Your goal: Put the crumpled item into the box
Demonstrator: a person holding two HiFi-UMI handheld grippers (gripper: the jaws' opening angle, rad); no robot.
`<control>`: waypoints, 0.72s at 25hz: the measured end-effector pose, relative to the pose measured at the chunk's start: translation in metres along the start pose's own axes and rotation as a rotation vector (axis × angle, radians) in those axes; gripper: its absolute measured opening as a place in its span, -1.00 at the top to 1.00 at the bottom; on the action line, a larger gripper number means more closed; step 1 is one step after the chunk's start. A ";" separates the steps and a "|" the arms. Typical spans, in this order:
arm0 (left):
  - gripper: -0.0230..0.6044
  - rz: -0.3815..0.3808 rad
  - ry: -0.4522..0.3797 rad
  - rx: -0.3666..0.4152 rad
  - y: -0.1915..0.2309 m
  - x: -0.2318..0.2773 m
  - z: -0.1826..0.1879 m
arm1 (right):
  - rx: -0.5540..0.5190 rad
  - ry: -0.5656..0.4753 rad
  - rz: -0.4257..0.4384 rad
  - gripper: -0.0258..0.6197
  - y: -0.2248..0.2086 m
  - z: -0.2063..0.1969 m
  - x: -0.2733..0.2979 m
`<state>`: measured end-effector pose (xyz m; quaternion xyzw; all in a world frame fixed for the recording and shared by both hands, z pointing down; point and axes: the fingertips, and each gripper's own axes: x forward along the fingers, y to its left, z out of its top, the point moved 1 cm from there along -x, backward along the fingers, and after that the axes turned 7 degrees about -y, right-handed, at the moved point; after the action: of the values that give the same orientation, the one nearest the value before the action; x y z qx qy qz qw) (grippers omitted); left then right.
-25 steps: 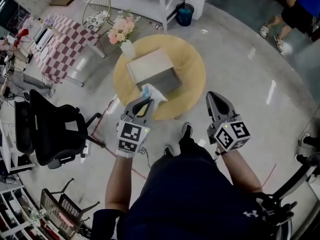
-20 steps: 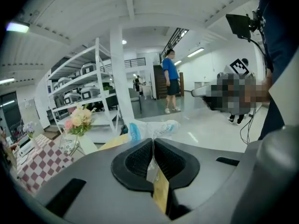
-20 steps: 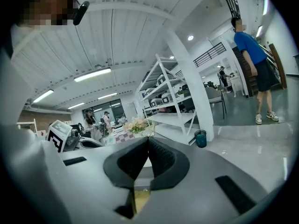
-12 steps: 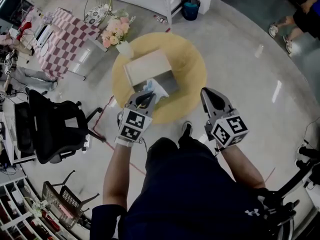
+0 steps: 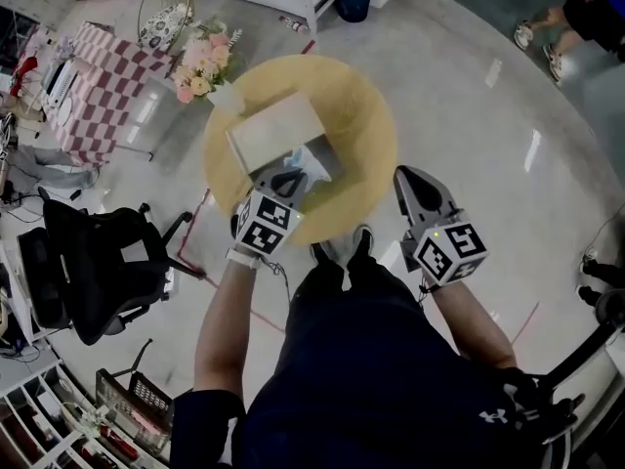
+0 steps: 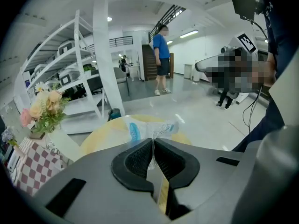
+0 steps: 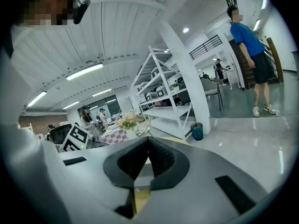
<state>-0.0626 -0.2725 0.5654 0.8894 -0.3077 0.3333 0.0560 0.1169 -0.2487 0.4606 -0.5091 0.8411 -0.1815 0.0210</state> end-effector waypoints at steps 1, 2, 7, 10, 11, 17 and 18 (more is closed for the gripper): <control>0.83 -0.014 0.010 0.004 0.001 0.006 -0.002 | 0.004 0.003 -0.008 0.91 -0.002 -0.002 0.001; 0.83 -0.027 0.018 0.008 0.002 0.012 -0.004 | 0.008 0.006 -0.016 0.91 -0.004 -0.004 0.002; 0.83 -0.081 0.059 0.027 0.002 0.042 -0.023 | 0.035 0.012 -0.054 0.91 -0.013 -0.019 0.004; 0.83 -0.104 0.079 0.031 0.002 0.055 -0.028 | 0.045 0.014 -0.078 0.91 -0.019 -0.023 0.002; 0.83 -0.112 0.084 0.033 0.002 0.059 -0.028 | 0.048 0.016 -0.087 0.91 -0.021 -0.023 0.000; 0.83 -0.161 0.125 0.044 0.005 0.086 -0.037 | 0.073 0.027 -0.145 0.91 -0.035 -0.027 -0.006; 0.83 -0.169 0.135 0.043 0.006 0.090 -0.039 | 0.078 0.028 -0.152 0.91 -0.037 -0.028 -0.007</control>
<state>-0.0350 -0.3110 0.6511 0.8888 -0.2201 0.3928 0.0854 0.1456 -0.2501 0.4977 -0.5678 0.7925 -0.2221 0.0151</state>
